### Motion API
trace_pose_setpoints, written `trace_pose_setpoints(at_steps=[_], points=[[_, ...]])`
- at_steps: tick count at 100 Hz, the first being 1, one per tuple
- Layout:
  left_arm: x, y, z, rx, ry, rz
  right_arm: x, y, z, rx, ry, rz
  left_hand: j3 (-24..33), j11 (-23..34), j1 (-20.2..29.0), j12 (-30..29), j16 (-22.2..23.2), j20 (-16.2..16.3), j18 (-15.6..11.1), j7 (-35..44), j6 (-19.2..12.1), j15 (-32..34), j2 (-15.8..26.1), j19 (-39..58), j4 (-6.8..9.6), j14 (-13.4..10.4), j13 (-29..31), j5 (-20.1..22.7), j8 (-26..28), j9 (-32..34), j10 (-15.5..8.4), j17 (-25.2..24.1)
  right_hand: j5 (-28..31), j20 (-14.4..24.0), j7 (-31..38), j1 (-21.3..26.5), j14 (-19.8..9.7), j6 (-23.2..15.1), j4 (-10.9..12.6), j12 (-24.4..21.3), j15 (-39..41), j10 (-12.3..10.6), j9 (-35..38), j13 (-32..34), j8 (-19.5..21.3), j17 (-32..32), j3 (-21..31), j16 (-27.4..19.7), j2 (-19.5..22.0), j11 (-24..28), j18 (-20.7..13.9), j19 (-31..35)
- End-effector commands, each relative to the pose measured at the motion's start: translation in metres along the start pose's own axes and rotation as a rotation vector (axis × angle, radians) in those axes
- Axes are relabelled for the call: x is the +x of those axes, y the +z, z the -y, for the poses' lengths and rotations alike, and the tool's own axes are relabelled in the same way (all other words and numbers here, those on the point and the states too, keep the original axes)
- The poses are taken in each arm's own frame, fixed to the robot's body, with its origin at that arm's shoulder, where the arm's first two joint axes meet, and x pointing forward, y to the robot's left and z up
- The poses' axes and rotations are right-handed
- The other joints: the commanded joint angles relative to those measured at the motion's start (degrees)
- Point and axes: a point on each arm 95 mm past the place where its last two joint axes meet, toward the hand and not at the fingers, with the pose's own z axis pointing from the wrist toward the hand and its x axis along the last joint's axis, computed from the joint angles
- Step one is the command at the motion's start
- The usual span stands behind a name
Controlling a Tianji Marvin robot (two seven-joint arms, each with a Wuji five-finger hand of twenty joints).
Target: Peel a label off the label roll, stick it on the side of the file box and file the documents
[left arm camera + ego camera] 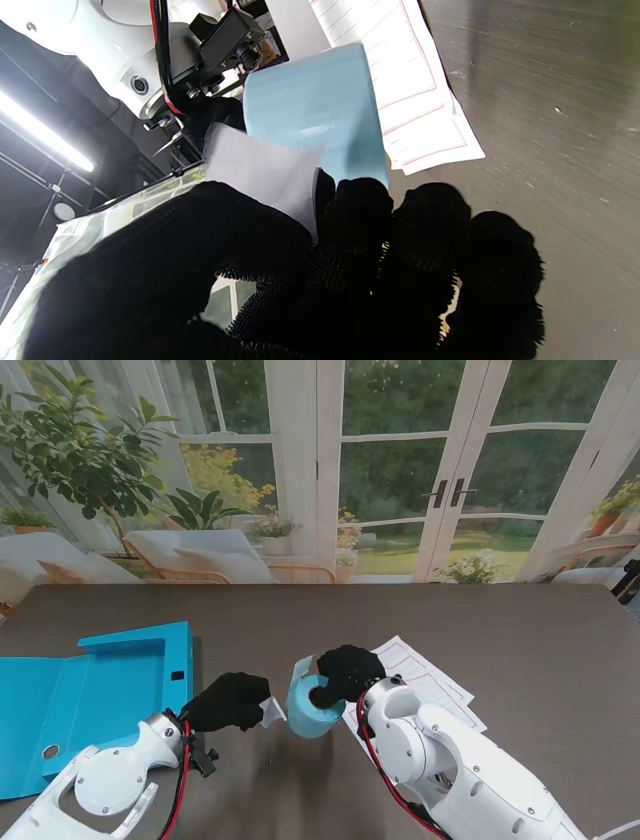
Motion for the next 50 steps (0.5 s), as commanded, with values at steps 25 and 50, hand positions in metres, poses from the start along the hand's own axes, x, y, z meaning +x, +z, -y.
trace_pose_setpoints(at_steps=[25,50], points=[[0.010,-0.008,0.018,0.064,0.001,-0.033,0.011,0.013,0.001,0.012,-0.062,-0.007,1.01,-0.99,1.76,1.28,0.46,1.01,-1.17,2.11,1.05,2.01,-1.87,1.62,2.55,-0.72,-0.13,-0.67,1.00,0.95,-4.54,-0.79,2.36,1.24,5.37,3.77,1.54,-6.40,5.52,1.16,0.41,1.61,-0.11,2.26,3.85,11.75,8.95,0.02,5.57,1.00,-2.77,0.73],[0.011,-0.012,0.029,0.110,-0.001,-0.040,0.019,0.023,0.017,0.050,-0.110,-0.021,1.00,-1.06,1.75,1.35,0.49,1.22,-1.15,2.21,1.15,2.22,-1.87,1.83,2.56,-0.58,-0.21,-0.71,1.05,0.98,-4.54,-0.84,2.19,1.19,5.46,3.55,0.97,-6.82,5.60,1.09,0.14,1.34,-0.30,2.25,3.99,11.55,8.81,-0.09,5.85,1.10,-2.89,0.54]])
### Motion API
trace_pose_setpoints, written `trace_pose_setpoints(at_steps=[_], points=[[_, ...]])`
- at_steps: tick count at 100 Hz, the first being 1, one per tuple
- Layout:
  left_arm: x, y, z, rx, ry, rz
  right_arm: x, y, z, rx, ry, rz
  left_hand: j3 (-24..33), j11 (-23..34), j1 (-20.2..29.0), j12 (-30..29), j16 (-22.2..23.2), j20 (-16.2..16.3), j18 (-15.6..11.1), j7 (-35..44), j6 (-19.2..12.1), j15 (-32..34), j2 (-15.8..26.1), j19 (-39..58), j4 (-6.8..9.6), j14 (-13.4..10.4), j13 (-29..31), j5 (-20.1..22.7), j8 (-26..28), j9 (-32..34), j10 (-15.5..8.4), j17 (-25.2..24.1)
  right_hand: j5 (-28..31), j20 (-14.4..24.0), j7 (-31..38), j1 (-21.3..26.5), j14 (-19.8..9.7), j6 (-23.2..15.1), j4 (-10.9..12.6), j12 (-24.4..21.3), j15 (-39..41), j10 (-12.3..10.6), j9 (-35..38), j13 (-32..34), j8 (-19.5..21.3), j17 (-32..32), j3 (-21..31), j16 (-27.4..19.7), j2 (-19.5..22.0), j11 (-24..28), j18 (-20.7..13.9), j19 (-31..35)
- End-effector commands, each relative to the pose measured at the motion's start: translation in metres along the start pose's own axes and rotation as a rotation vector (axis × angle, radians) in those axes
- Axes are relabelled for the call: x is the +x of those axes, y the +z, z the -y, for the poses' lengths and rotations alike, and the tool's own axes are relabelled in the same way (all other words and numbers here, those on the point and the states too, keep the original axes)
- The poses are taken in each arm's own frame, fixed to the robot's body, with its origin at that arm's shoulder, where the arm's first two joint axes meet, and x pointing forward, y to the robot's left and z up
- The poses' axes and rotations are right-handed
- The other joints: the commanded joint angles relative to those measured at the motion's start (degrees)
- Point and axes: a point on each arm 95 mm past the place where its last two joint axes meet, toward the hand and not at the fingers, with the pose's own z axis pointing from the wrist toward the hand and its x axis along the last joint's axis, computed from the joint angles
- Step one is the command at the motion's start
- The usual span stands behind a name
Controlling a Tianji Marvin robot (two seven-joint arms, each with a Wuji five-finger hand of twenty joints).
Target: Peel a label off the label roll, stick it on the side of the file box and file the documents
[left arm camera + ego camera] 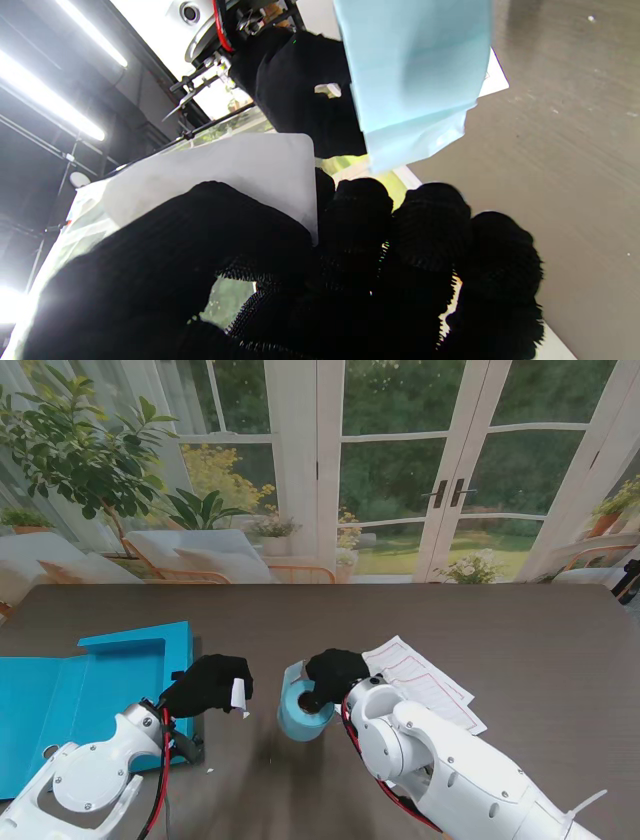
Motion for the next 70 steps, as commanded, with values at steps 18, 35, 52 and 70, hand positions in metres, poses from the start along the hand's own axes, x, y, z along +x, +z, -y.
trace_pose_setpoints(at_steps=[18,35,52,70], points=[[0.002,-0.001,0.002,0.003,0.004,-0.006,0.014,0.010,0.010,0.042,-0.048,-0.028,0.99,-1.03,1.78,1.12,0.44,1.26,-1.08,2.25,1.13,2.28,-1.87,1.89,2.56,-0.67,-0.13,-0.71,0.95,0.99,-4.52,-0.42,1.69,1.05,5.49,3.32,0.99,-7.59,5.68,1.04,-0.59,0.85,-0.89,2.20,4.03,10.80,8.46,-0.39,5.93,1.10,-3.09,0.02],[0.001,0.000,0.004,0.012,0.008,0.001,0.019,0.015,0.019,0.074,-0.096,-0.038,0.99,-0.93,1.78,1.27,0.42,1.32,-1.01,2.24,1.23,2.35,-1.86,1.91,2.57,-0.60,-0.15,-0.70,0.92,1.00,-4.45,-0.42,1.21,0.83,5.65,3.08,0.79,-8.18,5.84,0.95,-2.16,0.38,-1.39,2.19,3.90,9.60,7.88,-0.99,6.56,1.22,-3.17,-0.82],[0.000,0.001,0.005,0.018,0.007,0.003,0.020,0.019,0.028,0.115,-0.146,-0.053,1.02,-0.94,1.81,1.29,0.38,1.38,-0.99,2.27,1.22,2.39,-1.85,1.92,2.59,-0.56,-0.16,-0.71,0.95,1.00,-4.44,-0.46,0.51,0.52,5.81,2.78,0.55,-9.34,6.06,0.69,-4.03,-0.50,-2.30,2.17,3.73,8.30,7.01,-1.49,7.52,1.31,-3.31,-1.90],[-0.002,0.003,0.002,0.011,0.002,0.012,0.021,0.020,0.038,0.147,-0.181,-0.059,1.01,-0.95,1.79,1.29,0.35,1.45,-1.03,2.22,1.22,2.43,-1.86,1.94,2.57,-0.53,-0.18,-0.77,0.95,1.00,-4.44,-0.52,-0.60,0.28,6.00,2.14,0.31,-10.87,6.30,0.28,-5.86,-1.60,-3.82,1.15,3.46,6.16,5.72,-1.76,8.83,1.36,-3.49,-2.77]])
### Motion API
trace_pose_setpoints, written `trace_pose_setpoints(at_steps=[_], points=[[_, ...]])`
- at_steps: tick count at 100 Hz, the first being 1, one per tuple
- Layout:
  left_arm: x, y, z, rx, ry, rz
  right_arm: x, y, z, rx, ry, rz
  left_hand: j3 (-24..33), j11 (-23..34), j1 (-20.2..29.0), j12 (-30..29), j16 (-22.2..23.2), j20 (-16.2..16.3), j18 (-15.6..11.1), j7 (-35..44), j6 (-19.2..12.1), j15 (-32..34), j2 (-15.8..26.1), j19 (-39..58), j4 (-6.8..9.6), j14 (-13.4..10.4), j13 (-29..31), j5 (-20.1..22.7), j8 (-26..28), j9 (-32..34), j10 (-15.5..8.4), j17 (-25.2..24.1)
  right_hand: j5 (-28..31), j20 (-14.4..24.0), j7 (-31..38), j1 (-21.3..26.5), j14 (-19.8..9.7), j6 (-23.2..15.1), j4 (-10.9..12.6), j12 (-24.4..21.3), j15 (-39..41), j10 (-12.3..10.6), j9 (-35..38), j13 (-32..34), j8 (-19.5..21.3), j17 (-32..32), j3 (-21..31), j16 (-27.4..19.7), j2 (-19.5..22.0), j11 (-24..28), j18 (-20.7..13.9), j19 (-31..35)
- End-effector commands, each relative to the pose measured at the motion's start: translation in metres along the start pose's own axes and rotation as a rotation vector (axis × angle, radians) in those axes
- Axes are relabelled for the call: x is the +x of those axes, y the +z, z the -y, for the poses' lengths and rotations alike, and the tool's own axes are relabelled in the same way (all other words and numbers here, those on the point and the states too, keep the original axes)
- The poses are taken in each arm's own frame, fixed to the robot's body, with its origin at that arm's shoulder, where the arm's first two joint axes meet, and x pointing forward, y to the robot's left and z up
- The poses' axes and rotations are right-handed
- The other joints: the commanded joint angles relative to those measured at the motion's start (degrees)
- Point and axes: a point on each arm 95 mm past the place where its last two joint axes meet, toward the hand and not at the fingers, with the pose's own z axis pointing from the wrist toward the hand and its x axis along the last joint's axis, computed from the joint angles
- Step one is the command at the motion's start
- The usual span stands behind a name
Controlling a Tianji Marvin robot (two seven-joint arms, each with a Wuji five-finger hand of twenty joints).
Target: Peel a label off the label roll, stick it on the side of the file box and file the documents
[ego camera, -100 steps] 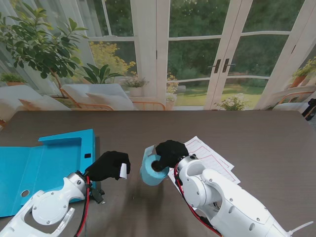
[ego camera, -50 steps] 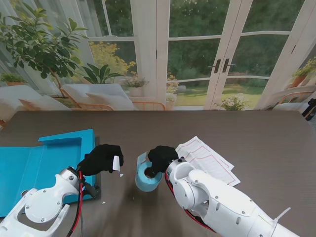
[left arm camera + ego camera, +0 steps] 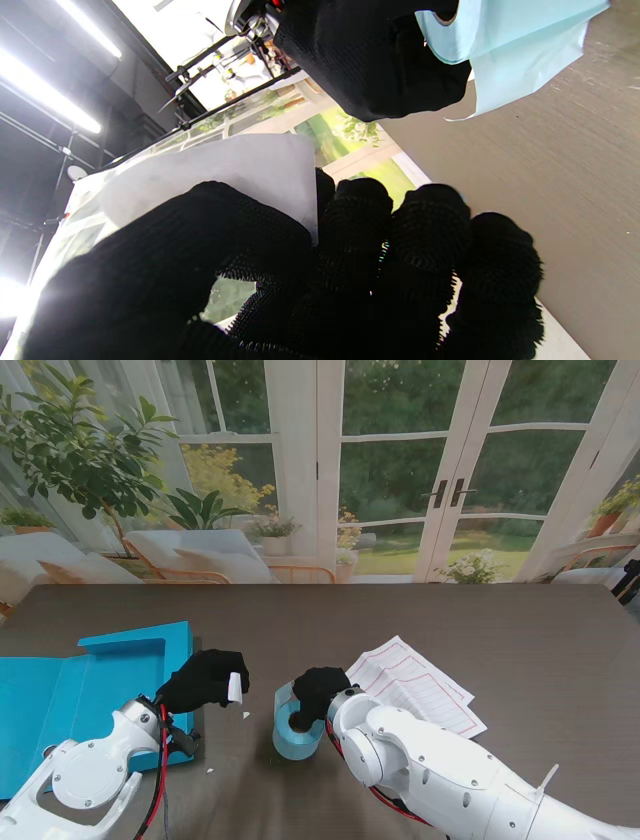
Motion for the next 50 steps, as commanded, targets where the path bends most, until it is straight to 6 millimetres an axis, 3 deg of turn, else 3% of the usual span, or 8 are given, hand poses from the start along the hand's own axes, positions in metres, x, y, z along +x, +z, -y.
trace_pose_setpoints(at_steps=[1,30,50], points=[[-0.001,0.001,-0.005,-0.022,-0.009,0.010,0.005,0.002,0.002,0.020,-0.016,-0.013,1.00,-0.54,1.79,0.85,0.35,0.90,-1.03,2.23,1.26,2.04,-1.86,1.94,2.58,-0.49,-0.09,-0.74,0.94,1.00,-4.44,-0.52,0.99,0.27,6.02,2.18,0.28,-10.93,6.31,0.26,-0.61,-1.63,-1.87,1.00,3.46,6.01,5.71,-0.30,6.08,1.38,-3.55,-0.57],[-0.005,0.006,-0.009,-0.043,-0.014,0.020,0.006,0.004,0.010,0.049,-0.073,0.002,1.04,-0.54,1.81,0.87,0.33,0.97,-1.04,2.23,1.35,2.06,-1.85,1.94,2.61,-0.38,-0.16,-0.75,0.98,1.01,-4.39,-0.58,-1.58,-0.58,7.21,0.95,0.16,-14.06,6.79,-0.92,-2.50,-2.97,-6.07,-3.41,2.47,1.02,3.38,-0.64,8.19,1.77,-4.10,-2.49],[-0.005,0.007,-0.010,-0.051,-0.011,0.024,0.004,0.004,0.013,0.054,-0.083,0.011,1.09,-0.53,1.81,0.93,0.32,1.04,-0.98,2.24,1.41,2.13,-1.85,1.97,2.63,-0.38,-0.08,-0.80,1.01,0.98,-4.30,-0.61,-4.65,-1.69,7.34,0.59,0.34,-13.04,7.19,-3.37,-4.33,-2.65,-9.32,-5.73,-0.06,-1.36,2.20,-1.90,9.31,1.61,-3.75,-4.18]])
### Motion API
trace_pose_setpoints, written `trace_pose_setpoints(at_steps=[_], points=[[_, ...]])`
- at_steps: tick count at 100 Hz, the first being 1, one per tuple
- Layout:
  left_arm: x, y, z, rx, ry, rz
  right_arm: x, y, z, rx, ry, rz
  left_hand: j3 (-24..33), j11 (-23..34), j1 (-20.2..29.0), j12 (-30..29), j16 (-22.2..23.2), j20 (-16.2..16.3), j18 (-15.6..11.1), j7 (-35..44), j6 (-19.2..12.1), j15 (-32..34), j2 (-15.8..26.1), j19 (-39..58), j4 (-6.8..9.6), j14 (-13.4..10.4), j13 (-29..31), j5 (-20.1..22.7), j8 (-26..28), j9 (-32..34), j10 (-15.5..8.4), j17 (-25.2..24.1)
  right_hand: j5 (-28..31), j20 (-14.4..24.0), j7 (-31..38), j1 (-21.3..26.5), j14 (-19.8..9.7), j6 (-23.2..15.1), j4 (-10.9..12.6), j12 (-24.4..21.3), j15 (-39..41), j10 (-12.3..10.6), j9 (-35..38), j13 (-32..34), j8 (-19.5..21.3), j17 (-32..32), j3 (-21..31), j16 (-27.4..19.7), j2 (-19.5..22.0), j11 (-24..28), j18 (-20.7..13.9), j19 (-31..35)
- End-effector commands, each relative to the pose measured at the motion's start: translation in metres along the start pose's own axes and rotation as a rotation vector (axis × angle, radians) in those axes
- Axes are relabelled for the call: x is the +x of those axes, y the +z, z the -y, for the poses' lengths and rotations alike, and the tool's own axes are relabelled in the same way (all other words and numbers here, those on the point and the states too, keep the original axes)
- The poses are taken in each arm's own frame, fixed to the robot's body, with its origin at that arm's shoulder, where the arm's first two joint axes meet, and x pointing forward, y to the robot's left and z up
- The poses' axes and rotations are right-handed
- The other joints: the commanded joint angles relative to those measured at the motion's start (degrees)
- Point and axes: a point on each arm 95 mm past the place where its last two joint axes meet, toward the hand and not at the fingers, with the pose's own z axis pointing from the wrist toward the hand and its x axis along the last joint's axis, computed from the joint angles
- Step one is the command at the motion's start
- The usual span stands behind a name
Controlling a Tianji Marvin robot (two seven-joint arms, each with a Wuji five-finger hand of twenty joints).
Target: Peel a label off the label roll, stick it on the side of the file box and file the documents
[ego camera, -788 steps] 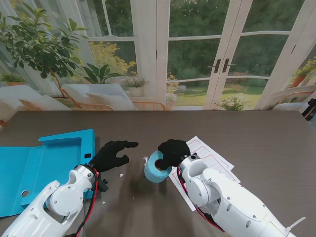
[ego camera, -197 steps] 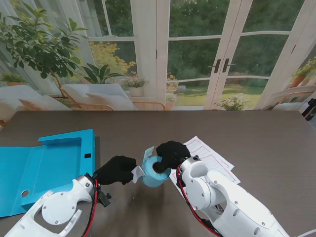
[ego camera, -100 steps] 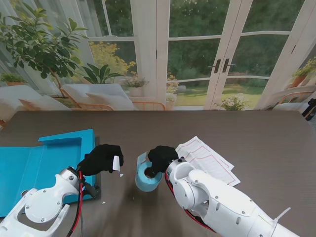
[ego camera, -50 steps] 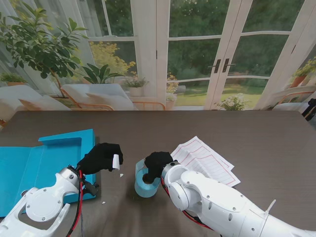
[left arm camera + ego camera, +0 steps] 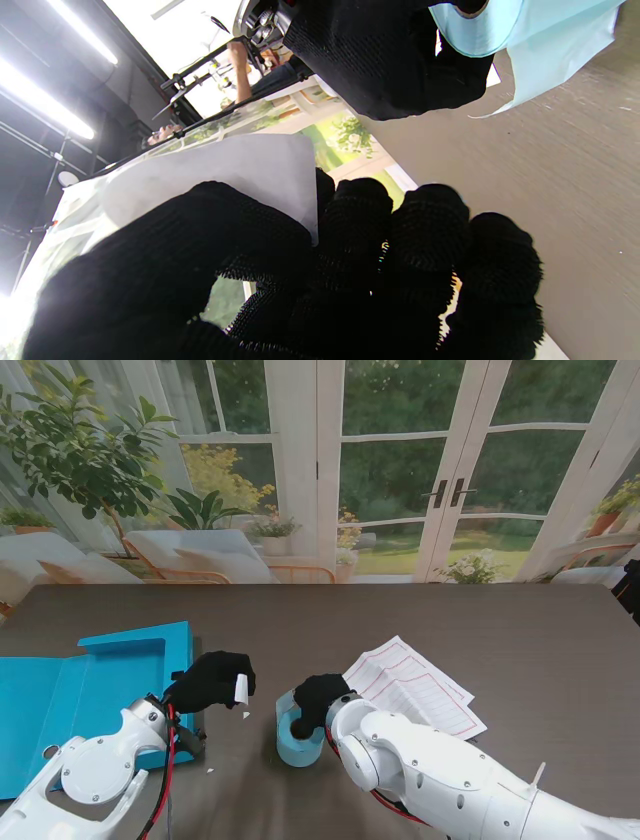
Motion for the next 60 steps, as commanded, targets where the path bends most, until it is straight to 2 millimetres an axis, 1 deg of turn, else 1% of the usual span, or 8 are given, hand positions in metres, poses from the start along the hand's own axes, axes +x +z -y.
trace_pose_setpoints(at_steps=[1,6,17,25,28,31,42,60], points=[[-0.001,0.000,-0.003,-0.021,-0.004,0.004,0.003,0.000,-0.001,0.005,-0.003,-0.003,1.09,-0.52,1.81,0.91,0.32,1.02,-0.97,2.23,1.42,2.00,-1.85,1.96,2.63,-0.38,0.42,-0.79,0.98,0.98,-4.30,-0.42,-0.76,-0.95,5.55,2.40,0.97,-10.21,6.02,-1.31,-1.13,-1.37,-2.49,-1.76,-0.28,-0.17,3.91,-0.92,4.96,0.55,-2.43,-1.05],[-0.001,0.000,-0.003,-0.021,-0.003,0.005,0.002,0.000,-0.002,0.008,-0.005,0.000,1.08,-0.52,1.81,0.92,0.31,1.03,-0.97,2.25,1.40,2.00,-1.84,1.95,2.62,-0.38,0.41,-0.78,0.99,0.98,-4.30,-0.42,-3.51,-1.66,4.96,1.95,0.58,-9.21,6.16,-2.11,-2.69,-1.35,-4.48,-3.06,-1.35,-1.79,3.49,-1.72,5.39,-0.28,-1.92,-2.65],[-0.001,-0.001,-0.003,-0.022,0.000,0.009,0.000,-0.002,-0.003,0.005,0.003,0.009,1.07,-0.52,1.79,0.92,0.30,1.06,-1.06,2.28,1.34,2.01,-1.85,1.97,2.61,-0.37,0.40,-0.77,1.01,0.98,-4.30,-0.51,-9.55,-3.17,2.89,-0.92,2.51,-6.77,8.00,-5.02,-7.16,-0.85,-9.72,-7.89,-3.53,-6.96,2.59,-3.85,6.31,-1.91,0.32,-6.57],[-0.001,-0.001,-0.003,-0.020,0.001,0.012,-0.002,-0.004,-0.005,0.006,0.010,0.007,1.08,-0.53,1.81,0.92,0.30,1.12,-1.05,2.34,1.33,2.03,-1.85,2.08,2.61,-0.40,0.38,-0.70,1.03,0.98,-4.30,-0.40,-13.63,-5.65,-4.30,-4.13,4.46,-4.59,12.61,-11.15,-15.57,0.30,-15.69,-13.35,-3.98,-12.37,1.81,-7.98,9.43,-6.03,3.12,-12.17],[-0.001,-0.001,-0.003,-0.019,0.000,0.012,-0.002,-0.005,-0.006,0.005,0.014,0.006,1.12,-0.53,1.83,0.92,0.31,1.13,-1.00,2.34,1.34,2.03,-1.84,2.10,2.64,-0.32,0.35,-0.70,1.02,0.98,-4.30,-0.40,-15.11,-6.52,-8.59,-5.64,4.87,-3.59,17.22,-13.98,-18.52,0.84,-18.09,-15.29,0.68,-14.03,1.16,-9.48,11.32,-7.09,3.82,-13.82],[-0.001,0.000,-0.003,-0.017,-0.001,0.013,-0.003,-0.007,-0.007,0.004,0.018,0.007,1.10,-0.53,1.79,0.92,0.32,1.14,-0.98,2.30,1.40,2.07,-1.85,2.11,2.63,-0.30,0.36,-0.73,0.99,0.98,-4.30,-0.41,-16.57,-6.99,-10.43,-6.44,5.10,-2.95,18.55,-15.25,-20.68,1.19,-19.88,-16.75,2.04,-15.18,0.47,-10.49,11.86,-8.30,4.32,-14.94],[-0.002,0.001,-0.003,-0.014,-0.002,0.017,-0.008,-0.012,-0.014,-0.020,0.043,0.017,1.09,-0.50,1.80,0.95,0.35,1.21,-0.99,2.32,1.44,2.18,-1.85,2.22,2.61,-0.32,0.40,-0.70,1.00,1.00,-4.33,-0.39,-19.83,-8.64,-13.33,-7.14,6.15,-1.90,19.15,-19.28,-27.07,2.58,-23.51,-19.83,1.95,-17.53,-0.57,-13.63,11.69,-11.20,5.60,-18.52],[-0.003,0.008,-0.001,0.005,-0.009,0.039,-0.017,-0.027,-0.036,-0.165,0.159,0.065,1.10,-0.24,1.80,1.05,0.35,1.52,-0.80,2.42,1.64,2.64,-1.85,3.04,2.63,-0.25,0.71,-0.71,1.12,1.17,-4.32,0.13,-17.17,-9.04,-12.83,-7.21,7.04,-1.20,18.89,-20.65,-28.22,4.02,-22.42,-19.27,2.16,-17.13,-1.19,-14.45,10.20,-10.20,6.53,-18.86]])
